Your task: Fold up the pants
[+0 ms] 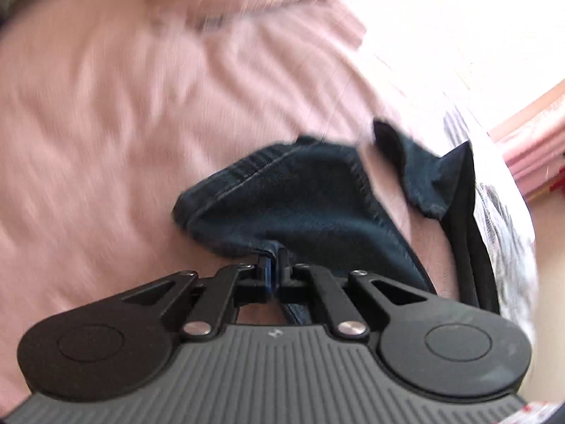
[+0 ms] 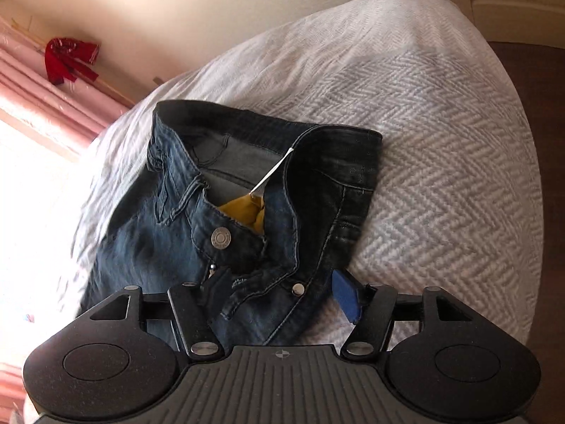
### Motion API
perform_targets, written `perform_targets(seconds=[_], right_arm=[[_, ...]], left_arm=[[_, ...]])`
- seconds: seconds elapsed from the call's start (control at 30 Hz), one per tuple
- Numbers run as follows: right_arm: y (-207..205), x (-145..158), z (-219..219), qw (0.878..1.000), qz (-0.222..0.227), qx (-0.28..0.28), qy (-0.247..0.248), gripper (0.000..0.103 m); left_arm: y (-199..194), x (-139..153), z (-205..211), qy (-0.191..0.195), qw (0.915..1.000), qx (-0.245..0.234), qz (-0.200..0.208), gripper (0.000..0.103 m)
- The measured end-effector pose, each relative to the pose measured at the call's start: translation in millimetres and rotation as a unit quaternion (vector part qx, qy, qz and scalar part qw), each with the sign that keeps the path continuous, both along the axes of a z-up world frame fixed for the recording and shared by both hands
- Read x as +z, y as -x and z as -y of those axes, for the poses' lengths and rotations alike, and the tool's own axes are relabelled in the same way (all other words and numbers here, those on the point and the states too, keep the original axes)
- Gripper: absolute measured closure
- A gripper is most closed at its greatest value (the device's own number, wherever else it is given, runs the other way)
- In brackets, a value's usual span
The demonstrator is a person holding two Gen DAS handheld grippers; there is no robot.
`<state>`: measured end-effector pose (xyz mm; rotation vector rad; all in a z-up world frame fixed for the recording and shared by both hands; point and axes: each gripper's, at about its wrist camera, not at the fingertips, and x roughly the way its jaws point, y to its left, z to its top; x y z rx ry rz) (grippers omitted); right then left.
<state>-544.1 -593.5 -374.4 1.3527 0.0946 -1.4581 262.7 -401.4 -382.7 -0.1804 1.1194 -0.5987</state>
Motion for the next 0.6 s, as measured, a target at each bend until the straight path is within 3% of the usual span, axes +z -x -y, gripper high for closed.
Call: perform_targets(seconds=[0.07, 0.17, 0.2, 0.23, 0.27, 0.3, 0.5, 0.6], right_arm=[[6, -11, 3, 1.000, 0.014, -0.012, 0.000, 0.041], [17, -30, 5, 0.998, 0.049, -0.048, 0.012, 0.042], [20, -34, 7, 0.997, 0.058, -0.056, 0.012, 0.047], [21, -34, 8, 0.996, 0.063, -0.061, 0.015, 0.057], [23, -30, 9, 0.996, 0.060, -0.060, 0.023, 0.097], [25, -22, 10, 0.997, 0.056, -0.049, 0.032, 0.099], [22, 72, 15, 0.995, 0.031, 0.035, 0.090, 0.100], [-8, 144, 28, 0.990, -0.063, 0.126, 0.033, 0.100]], left_arm=[[-7, 27, -19, 0.014, 0.9998, -0.003, 0.011, 0.103], [-11, 60, -34, 0.001, 0.9993, -0.021, 0.032, 0.102], [-11, 67, -38, -0.005, 0.9990, -0.028, 0.036, 0.102], [-10, 77, -42, -0.009, 0.9984, -0.035, 0.042, 0.102], [-5, 88, -42, -0.014, 0.9976, -0.043, 0.052, 0.102], [0, 99, -46, -0.018, 0.9964, -0.055, 0.062, 0.102], [24, 175, -103, -0.025, 0.9933, -0.055, 0.098, 0.101], [26, 205, -158, -0.065, 0.9907, -0.014, 0.119, 0.101]])
